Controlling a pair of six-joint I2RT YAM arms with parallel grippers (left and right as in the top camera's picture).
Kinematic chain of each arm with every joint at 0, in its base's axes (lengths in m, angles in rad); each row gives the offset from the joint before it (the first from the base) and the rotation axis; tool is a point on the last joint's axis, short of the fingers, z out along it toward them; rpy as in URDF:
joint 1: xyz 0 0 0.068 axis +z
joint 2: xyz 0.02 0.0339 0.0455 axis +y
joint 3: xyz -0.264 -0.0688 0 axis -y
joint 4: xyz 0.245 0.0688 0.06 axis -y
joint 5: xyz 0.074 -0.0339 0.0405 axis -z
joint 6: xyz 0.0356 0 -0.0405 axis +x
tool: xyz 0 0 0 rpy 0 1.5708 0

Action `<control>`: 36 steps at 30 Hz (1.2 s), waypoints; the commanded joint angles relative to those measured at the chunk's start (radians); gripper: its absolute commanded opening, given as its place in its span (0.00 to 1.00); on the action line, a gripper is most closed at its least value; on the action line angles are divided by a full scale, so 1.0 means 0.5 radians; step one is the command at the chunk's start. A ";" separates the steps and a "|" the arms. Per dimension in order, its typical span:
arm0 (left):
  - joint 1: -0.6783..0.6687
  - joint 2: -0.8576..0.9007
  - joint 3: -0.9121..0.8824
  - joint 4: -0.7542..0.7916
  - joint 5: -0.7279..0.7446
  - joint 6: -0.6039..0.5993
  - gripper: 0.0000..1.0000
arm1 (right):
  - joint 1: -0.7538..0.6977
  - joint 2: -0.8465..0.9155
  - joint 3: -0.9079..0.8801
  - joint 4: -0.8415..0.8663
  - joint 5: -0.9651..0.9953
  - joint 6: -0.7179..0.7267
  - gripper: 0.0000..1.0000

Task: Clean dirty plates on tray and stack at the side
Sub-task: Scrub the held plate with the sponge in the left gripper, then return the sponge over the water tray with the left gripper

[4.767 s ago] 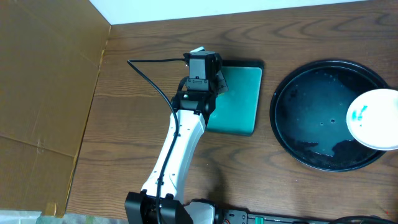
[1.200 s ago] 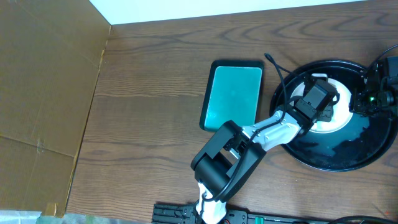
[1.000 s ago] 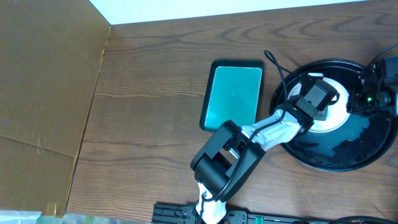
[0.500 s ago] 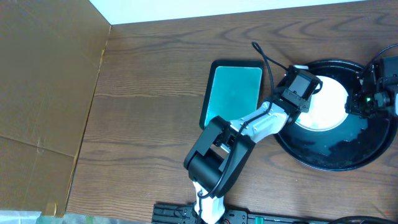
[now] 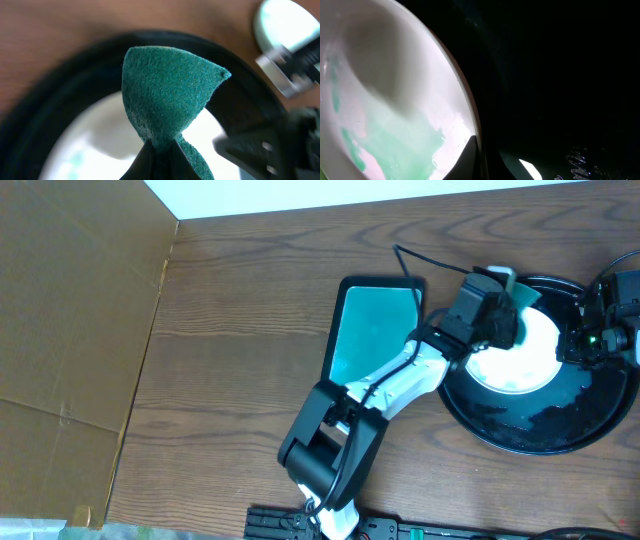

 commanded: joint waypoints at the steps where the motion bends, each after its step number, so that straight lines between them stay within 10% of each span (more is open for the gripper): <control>1: -0.007 0.123 -0.006 0.060 0.216 -0.018 0.07 | 0.001 0.050 0.024 -0.007 0.049 -0.002 0.01; 15: 0.146 0.305 -0.005 0.060 -0.407 0.179 0.07 | 0.001 0.050 0.024 -0.009 0.050 -0.002 0.01; 36: -0.031 0.005 -0.027 -0.373 0.179 -0.262 0.07 | 0.001 0.050 0.024 -0.008 0.057 -0.002 0.01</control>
